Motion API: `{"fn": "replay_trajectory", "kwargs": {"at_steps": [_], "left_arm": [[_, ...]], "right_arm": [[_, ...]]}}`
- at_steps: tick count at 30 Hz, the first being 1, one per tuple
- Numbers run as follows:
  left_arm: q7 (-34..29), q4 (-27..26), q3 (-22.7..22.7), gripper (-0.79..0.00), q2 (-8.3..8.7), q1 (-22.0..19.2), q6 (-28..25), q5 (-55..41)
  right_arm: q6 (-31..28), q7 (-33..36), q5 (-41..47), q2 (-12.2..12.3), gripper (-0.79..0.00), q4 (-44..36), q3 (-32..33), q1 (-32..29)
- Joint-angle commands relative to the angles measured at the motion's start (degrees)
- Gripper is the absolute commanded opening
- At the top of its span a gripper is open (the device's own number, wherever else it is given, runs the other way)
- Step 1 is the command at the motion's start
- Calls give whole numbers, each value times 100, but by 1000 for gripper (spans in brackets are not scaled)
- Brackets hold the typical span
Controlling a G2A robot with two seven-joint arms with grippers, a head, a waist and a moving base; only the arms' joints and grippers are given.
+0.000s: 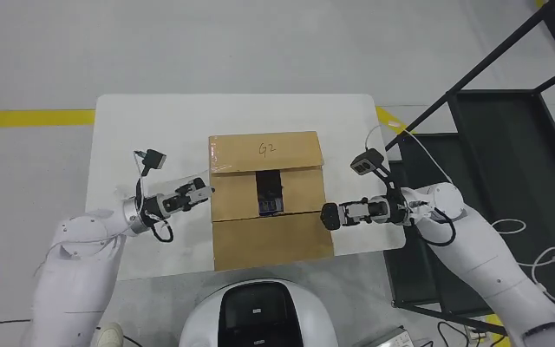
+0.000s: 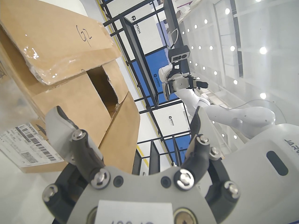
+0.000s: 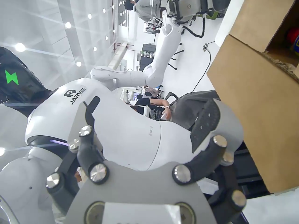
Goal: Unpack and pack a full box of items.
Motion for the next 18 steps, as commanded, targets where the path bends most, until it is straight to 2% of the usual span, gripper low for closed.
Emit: {"fn": "replay_trajectory", "kwargs": {"at_steps": [1, 8, 11, 15, 18], "left_arm": [[-6, -3, -3, 0, 1, 1, 8, 8], [-6, -3, -3, 0, 1, 1, 8, 8], [119, -35, 49, 0, 6, 30, 319, 6], [-21, 120, 280, 0, -3, -165, 759, -209], [161, 376, 464, 0, -32, -399, 802, -234]], "right_arm": [[0, 0, 0, 0, 0, 0, 0, 0], [0, 0, 0, 0, 0, 0, 0, 0], [0, 0, 0, 0, 0, 0, 0, 0], [0, 0, 0, 0, 0, 0, 0, 0], [0, 0, 0, 0, 0, 0, 0, 0]]}}
